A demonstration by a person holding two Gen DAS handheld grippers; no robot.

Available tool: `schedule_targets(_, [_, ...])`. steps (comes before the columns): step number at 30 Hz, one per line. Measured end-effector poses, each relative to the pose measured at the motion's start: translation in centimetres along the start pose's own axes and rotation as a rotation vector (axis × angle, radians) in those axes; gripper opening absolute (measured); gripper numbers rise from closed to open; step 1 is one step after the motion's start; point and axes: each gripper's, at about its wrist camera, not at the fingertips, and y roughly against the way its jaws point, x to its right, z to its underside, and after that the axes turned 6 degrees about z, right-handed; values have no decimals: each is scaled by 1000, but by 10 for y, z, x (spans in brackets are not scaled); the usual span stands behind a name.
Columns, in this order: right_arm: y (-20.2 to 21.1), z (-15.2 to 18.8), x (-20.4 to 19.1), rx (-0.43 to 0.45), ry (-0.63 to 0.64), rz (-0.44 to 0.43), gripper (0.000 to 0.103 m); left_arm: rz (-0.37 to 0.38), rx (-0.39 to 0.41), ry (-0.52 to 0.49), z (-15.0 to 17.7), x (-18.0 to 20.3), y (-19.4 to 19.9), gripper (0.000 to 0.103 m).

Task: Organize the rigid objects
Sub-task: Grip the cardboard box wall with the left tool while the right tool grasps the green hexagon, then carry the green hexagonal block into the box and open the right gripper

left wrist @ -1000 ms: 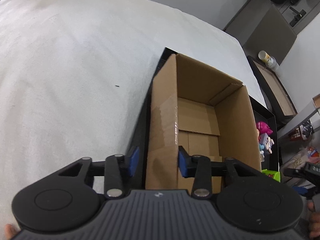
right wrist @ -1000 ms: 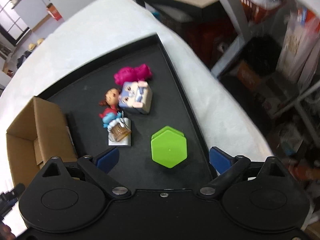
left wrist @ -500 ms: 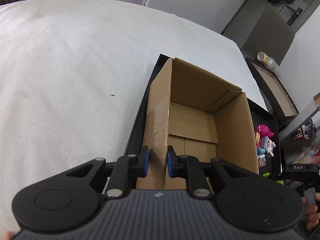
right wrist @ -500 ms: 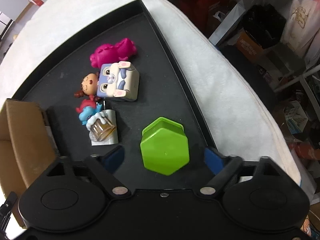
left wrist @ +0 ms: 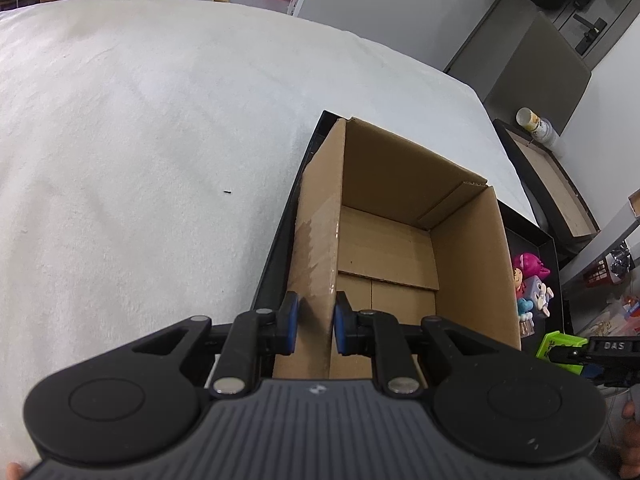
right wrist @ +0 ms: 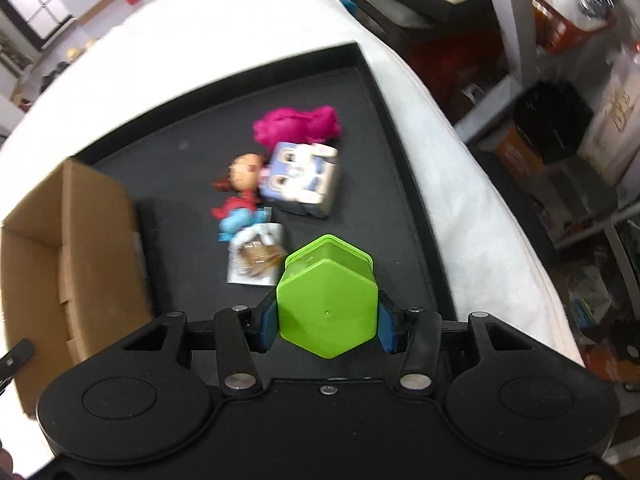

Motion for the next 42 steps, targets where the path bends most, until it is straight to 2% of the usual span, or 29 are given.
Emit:
schedule_targets(18, [69,-3,-66,177,126,-158,47,21,24,-39,1,0,2,17])
schedule_targets(22, [72,-7,-82,173,128,-205,47,33,26,-41,0,-2,3,17])
schedule_targets(30, [73,-9,-115,197,179,-220,47,57,19,-44,-1,-9,4,17])
schedule_targets(42, [41,5,-165,110,268,-223,47,79,7,-18,-4,-16,6,17])
